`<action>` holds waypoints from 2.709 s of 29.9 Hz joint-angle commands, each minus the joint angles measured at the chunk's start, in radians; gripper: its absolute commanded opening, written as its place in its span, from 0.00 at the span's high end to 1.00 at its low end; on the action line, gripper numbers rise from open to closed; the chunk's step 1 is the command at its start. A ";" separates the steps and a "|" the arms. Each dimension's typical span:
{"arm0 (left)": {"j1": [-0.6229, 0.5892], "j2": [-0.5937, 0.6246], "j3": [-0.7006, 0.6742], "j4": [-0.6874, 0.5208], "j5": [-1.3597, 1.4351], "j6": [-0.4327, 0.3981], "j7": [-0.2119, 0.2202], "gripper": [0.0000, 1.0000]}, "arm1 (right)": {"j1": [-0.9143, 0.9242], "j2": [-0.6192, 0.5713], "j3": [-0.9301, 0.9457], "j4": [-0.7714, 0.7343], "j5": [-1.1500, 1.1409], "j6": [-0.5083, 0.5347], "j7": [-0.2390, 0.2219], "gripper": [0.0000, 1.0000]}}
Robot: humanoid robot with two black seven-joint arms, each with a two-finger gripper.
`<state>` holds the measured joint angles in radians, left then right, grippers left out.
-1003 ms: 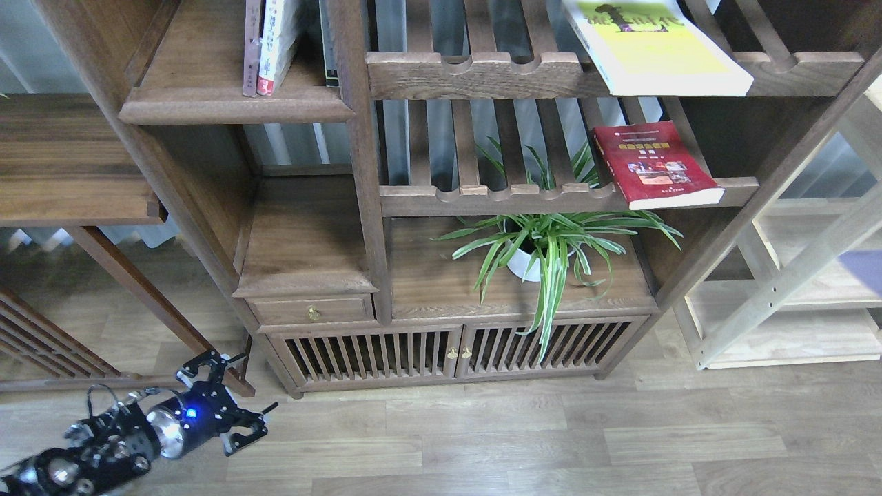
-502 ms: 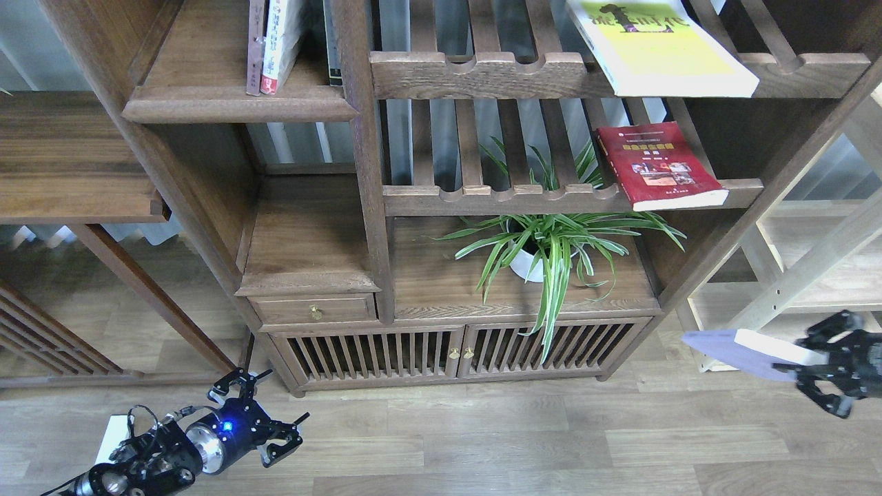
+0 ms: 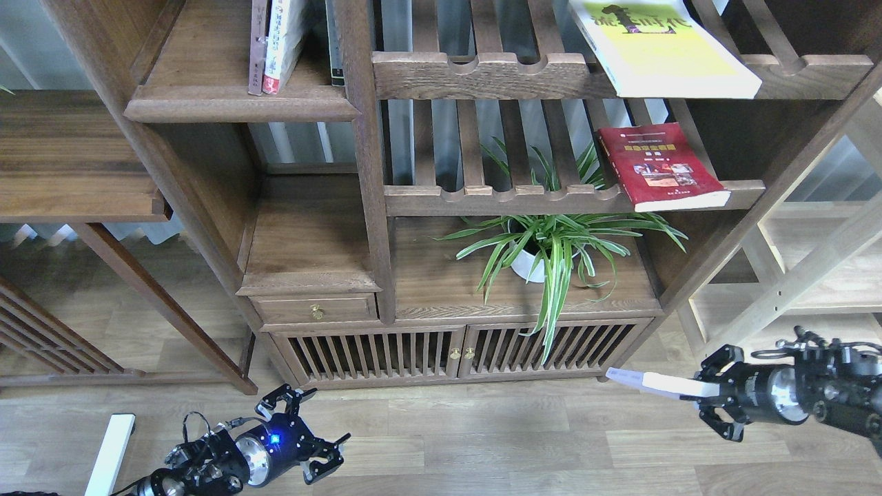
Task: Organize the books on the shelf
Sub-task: 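Bring the right gripper in to take the lavender book, then pass the lavender book from the right gripper to the left gripper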
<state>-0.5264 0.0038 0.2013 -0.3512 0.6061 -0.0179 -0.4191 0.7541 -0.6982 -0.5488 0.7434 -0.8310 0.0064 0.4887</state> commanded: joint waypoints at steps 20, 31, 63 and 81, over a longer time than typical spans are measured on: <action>-0.083 -0.004 0.213 -0.014 0.030 -0.120 -0.010 0.01 | -0.067 0.384 -0.016 -0.027 -0.094 -0.092 0.000 0.97; -0.150 -0.004 0.268 -0.046 0.034 -0.192 -0.070 0.01 | -0.053 0.468 -0.017 -0.001 -0.152 -0.092 0.000 0.97; -0.210 -0.004 0.297 -0.227 0.145 -0.165 -0.070 0.04 | 0.106 0.519 -0.005 0.215 -0.155 -0.089 0.000 0.97; -0.208 -0.004 0.311 -0.236 0.311 -0.063 -0.070 1.00 | 0.143 0.554 -0.005 0.217 -0.134 -0.089 0.000 0.97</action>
<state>-0.7327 0.0003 0.5118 -0.5870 0.9183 -0.0828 -0.4888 0.8916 -0.1450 -0.5537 0.9601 -0.9682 -0.0826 0.4883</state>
